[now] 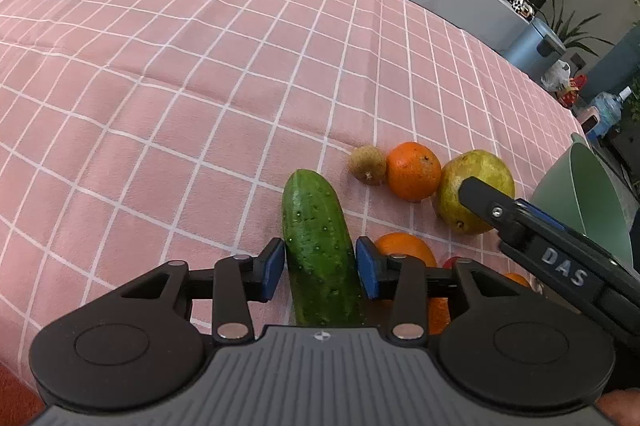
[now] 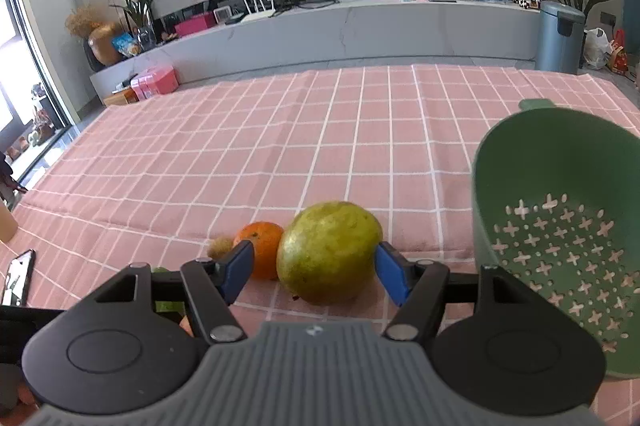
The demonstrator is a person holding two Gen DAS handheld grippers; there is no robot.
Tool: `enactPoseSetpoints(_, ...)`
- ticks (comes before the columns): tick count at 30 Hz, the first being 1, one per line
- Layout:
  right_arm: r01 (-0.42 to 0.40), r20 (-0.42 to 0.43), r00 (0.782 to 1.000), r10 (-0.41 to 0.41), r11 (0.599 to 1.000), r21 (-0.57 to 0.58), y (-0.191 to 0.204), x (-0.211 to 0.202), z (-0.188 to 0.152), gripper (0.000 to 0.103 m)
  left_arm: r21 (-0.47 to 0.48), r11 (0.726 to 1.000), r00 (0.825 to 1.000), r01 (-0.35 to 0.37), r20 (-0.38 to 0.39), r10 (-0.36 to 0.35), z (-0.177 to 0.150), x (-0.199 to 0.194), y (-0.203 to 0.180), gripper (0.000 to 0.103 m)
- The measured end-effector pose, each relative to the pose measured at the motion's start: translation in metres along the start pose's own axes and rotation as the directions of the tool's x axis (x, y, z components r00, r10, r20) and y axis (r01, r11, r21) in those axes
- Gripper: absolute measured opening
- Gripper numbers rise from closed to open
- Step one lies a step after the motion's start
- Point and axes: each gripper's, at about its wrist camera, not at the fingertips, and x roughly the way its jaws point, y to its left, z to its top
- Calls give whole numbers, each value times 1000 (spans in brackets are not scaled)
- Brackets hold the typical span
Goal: Organize fruits
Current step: 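Grasp the green cucumber with the left gripper while the right gripper grasps the yellow-green pear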
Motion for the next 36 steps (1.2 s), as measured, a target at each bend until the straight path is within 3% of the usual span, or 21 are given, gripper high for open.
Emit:
enactPoseSetpoints(11, 83, 11, 997, -82, 996, -39, 5, 17, 1, 65, 5, 1000, 999, 11, -33, -11, 7, 9, -2, 44)
enactPoseSetpoints(15, 105, -47, 993, -107, 994, -40, 2, 29, -5, 63, 12, 1000, 999, 6, -35, -5, 8, 7, -2, 44)
enactPoseSetpoints(17, 84, -39, 996, -84, 996, -8, -1, 28, -9, 59, 13, 1000, 999, 6, -34, -5, 7, 6, -2, 44)
enactPoseSetpoints(26, 76, 30, 997, -74, 992, -105, 11, 8, -17, 57, 37, 999, 999, 23, 25, -24, -1, -13, -4, 43)
enactPoseSetpoints(32, 68, 16, 998, -67, 993, -96, 9, 1, -20, 57, 18, 1000, 999, 25, 20, -25, 2, -16, -1, 43)
enactPoseSetpoints(36, 69, 50, 997, -63, 989, -133, 10, 1, -27, 58, 11, 1000, 1000, 16, 24, -16, 1, -14, -2, 43)
